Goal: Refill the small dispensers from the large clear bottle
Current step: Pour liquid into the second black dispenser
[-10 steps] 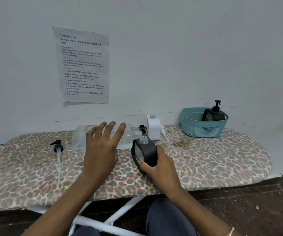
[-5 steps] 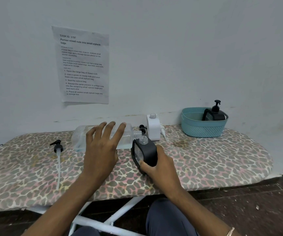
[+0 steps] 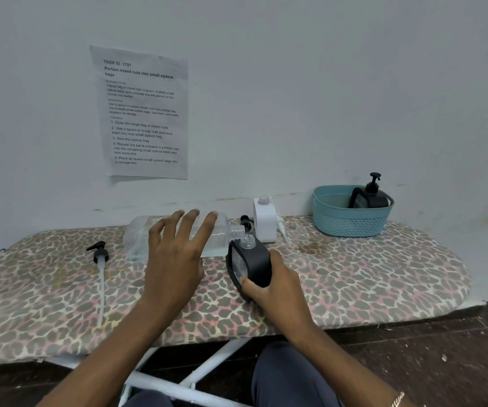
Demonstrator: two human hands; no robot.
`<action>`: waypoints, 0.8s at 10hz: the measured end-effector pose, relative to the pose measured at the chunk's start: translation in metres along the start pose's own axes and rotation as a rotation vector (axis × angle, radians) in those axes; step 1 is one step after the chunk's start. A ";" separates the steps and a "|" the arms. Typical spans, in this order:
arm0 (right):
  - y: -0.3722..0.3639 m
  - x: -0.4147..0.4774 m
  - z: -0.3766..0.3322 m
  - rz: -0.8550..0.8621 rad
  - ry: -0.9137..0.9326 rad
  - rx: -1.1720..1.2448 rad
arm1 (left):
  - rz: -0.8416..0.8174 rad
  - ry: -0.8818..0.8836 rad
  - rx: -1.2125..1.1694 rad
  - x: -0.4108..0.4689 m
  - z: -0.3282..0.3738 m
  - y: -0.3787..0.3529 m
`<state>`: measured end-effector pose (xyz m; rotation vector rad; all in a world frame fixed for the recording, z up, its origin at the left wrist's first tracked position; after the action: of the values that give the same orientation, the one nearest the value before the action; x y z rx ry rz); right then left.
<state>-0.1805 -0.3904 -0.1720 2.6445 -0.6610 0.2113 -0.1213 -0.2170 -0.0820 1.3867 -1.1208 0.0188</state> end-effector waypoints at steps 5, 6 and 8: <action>-0.001 0.002 0.003 -0.006 -0.007 -0.017 | -0.009 0.004 -0.005 0.001 0.000 0.000; -0.001 0.002 0.003 -0.004 -0.006 -0.016 | -0.009 0.006 -0.005 0.000 0.000 0.000; -0.001 0.002 0.004 0.004 -0.004 -0.017 | 0.004 0.002 -0.006 0.000 0.001 0.000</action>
<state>-0.1783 -0.3925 -0.1755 2.6281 -0.6661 0.2000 -0.1217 -0.2175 -0.0820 1.3786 -1.1209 0.0200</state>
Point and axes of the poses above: each hand's wrist, its own x-axis towards the middle knuckle, its own y-axis out of the back of the hand, z = x × y, the point moved 8 cm from there along x, towards the middle knuckle, and after that the axes turned 8 degrees about -y, right-handed, at the moved point
